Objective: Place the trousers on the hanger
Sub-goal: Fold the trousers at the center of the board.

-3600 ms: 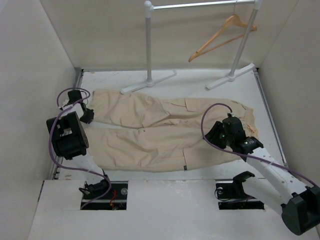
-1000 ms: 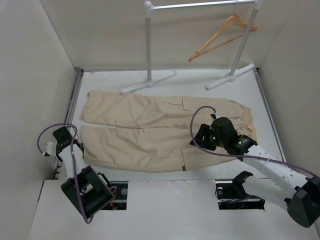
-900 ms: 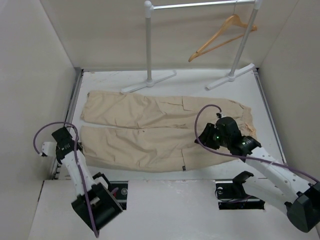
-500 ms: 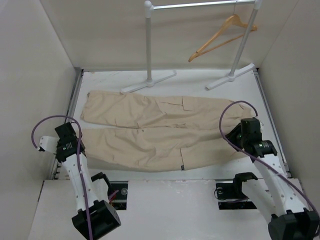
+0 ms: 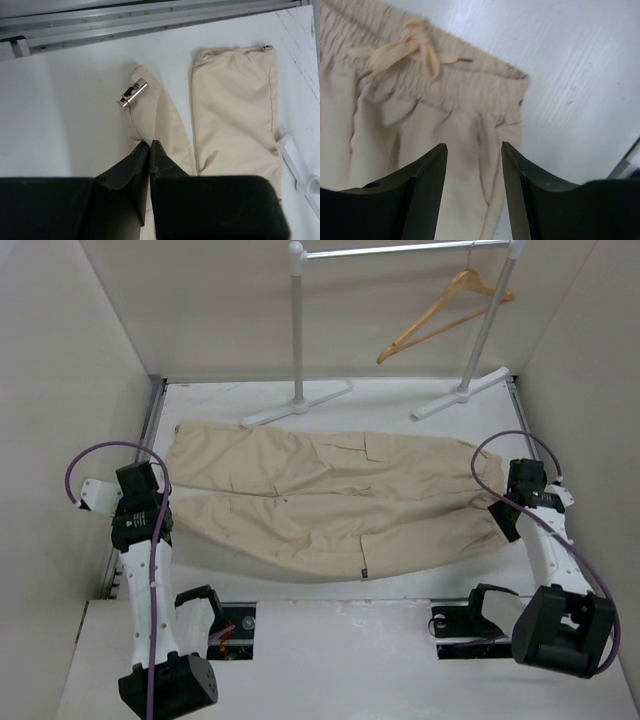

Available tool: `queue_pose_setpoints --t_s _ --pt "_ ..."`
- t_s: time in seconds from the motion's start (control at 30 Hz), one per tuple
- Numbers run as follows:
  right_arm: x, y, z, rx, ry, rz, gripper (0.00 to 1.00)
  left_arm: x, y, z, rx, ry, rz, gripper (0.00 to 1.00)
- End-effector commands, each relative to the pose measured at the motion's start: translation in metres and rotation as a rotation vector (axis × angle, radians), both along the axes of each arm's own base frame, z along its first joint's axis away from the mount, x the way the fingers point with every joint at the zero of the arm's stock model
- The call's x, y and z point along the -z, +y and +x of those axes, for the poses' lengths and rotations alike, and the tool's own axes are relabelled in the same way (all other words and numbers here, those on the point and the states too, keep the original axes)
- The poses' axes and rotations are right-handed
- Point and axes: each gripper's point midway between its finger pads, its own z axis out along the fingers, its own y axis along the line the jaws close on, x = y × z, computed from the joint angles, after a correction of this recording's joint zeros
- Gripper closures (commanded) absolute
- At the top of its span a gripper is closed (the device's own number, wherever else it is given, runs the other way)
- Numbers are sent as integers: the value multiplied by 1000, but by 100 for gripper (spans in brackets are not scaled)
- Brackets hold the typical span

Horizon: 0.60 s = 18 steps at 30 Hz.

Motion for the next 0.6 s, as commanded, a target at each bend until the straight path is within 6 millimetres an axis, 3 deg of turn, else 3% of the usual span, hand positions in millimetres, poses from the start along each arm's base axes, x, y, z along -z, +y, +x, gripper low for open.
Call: queue_pose_setpoints --t_s 0.0,0.2,0.37,0.47,0.57 --pt "5 -22 -27 98 57 -66 47 -14 -2 14 -1 -90 -5 98" --pt "27 -9 -29 109 68 27 54 -5 -17 18 49 -101 -37 97" --pt "35 -1 -11 86 41 89 50 4 -21 22 67 -89 -46 97" --pt "53 9 -7 81 63 157 48 11 -22 21 68 -74 -50 97" --pt "67 15 -10 99 75 194 59 18 -21 18 60 -58 -55 97"
